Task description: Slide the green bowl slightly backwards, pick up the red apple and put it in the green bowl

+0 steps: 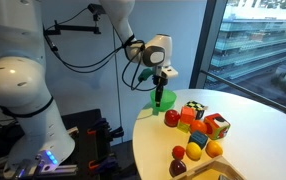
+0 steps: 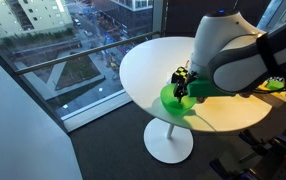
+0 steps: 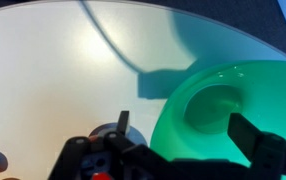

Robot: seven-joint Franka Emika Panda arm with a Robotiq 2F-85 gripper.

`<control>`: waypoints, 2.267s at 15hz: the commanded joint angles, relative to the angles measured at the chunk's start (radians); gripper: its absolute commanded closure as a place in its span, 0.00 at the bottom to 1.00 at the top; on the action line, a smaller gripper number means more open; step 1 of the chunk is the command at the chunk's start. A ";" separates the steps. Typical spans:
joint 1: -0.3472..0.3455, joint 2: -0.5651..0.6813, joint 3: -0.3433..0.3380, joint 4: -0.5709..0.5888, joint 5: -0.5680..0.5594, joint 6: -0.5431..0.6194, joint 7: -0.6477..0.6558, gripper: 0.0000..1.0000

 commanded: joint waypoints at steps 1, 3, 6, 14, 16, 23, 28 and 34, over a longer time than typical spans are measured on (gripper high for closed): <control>0.023 0.025 -0.022 0.026 -0.019 -0.010 0.019 0.00; 0.024 0.028 -0.026 0.022 -0.014 -0.013 0.012 0.00; 0.021 0.026 -0.033 0.011 -0.014 -0.017 0.004 0.00; 0.012 -0.003 -0.046 -0.033 -0.002 -0.029 -0.011 0.00; 0.010 -0.011 -0.045 -0.047 0.003 -0.034 -0.017 0.00; 0.006 -0.057 -0.047 -0.113 -0.006 -0.044 -0.018 0.00; -0.006 -0.110 -0.048 -0.169 -0.005 -0.058 -0.023 0.00; -0.035 -0.174 -0.041 -0.225 0.002 -0.097 -0.051 0.00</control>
